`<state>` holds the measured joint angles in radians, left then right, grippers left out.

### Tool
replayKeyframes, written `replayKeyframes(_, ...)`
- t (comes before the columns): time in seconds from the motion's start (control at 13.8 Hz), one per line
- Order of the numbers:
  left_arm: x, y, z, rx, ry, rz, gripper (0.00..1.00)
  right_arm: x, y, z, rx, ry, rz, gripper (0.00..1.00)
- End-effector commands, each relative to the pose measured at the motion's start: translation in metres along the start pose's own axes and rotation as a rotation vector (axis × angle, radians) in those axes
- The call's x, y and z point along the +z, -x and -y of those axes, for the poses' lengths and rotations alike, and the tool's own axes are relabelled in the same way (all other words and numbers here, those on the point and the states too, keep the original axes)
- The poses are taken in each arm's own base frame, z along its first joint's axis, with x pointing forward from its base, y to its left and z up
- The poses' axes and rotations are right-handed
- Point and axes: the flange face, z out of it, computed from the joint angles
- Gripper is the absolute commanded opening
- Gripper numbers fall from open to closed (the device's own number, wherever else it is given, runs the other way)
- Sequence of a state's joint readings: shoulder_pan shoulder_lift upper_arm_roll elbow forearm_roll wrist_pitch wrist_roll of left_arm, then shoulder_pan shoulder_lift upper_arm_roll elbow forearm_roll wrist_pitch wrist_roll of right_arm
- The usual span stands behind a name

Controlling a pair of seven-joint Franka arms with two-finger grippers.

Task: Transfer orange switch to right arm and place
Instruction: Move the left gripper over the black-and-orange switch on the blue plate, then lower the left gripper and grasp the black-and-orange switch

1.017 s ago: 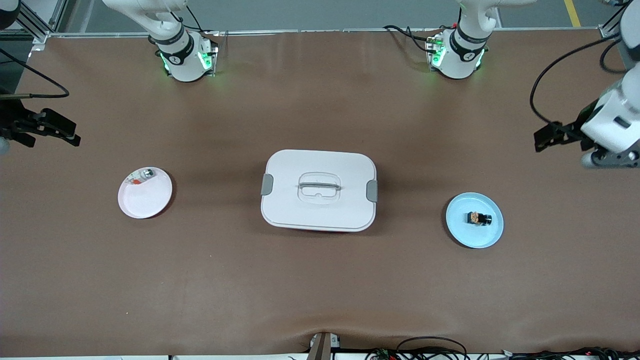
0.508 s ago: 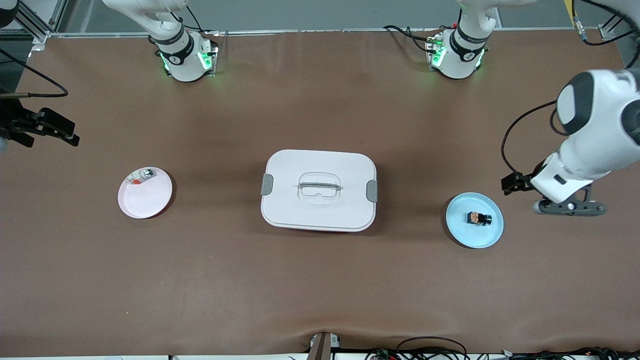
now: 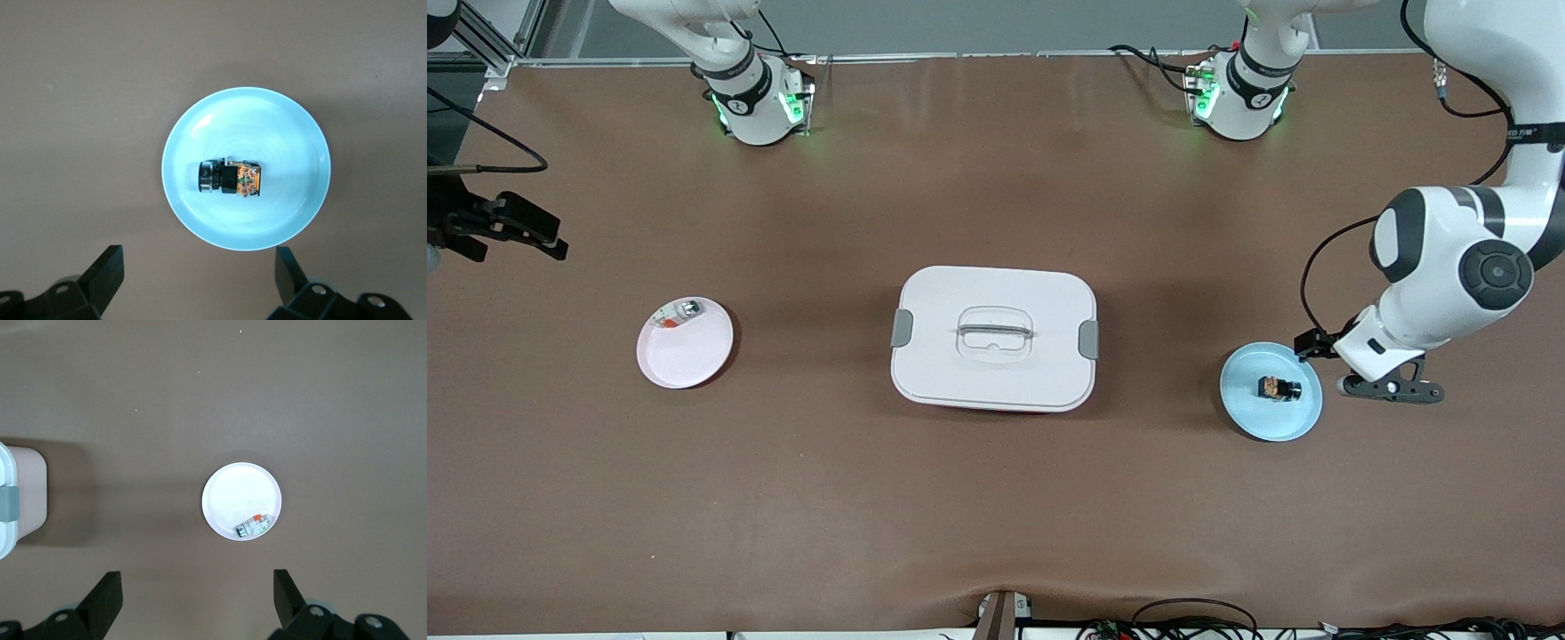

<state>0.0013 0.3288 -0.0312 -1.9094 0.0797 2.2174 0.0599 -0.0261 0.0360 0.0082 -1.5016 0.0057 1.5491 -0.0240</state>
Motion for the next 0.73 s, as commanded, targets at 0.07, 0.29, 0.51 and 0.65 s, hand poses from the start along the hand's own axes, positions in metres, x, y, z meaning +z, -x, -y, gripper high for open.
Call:
replayKeyframes(0.07,0.037,-0.009,-0.002,0.024,-0.007,-0.015,1.00,-0.004,-0.004,-0.003,-0.006,0.015,-0.003,1.00)
replayKeyframes(0.29,0.066,-0.015,-0.007,0.032,-0.003,-0.034,1.00,0.000,-0.006,-0.003,-0.006,0.014,0.003,1.00)
replayKeyframes(0.51,0.086,-0.015,-0.007,0.032,0.001,-0.030,1.00,0.001,-0.006,-0.003,-0.006,0.014,0.004,1.00)
replayKeyframes(0.65,0.096,-0.015,-0.013,0.041,0.003,-0.020,1.00,0.001,-0.006,-0.003,-0.006,0.014,0.004,1.00)
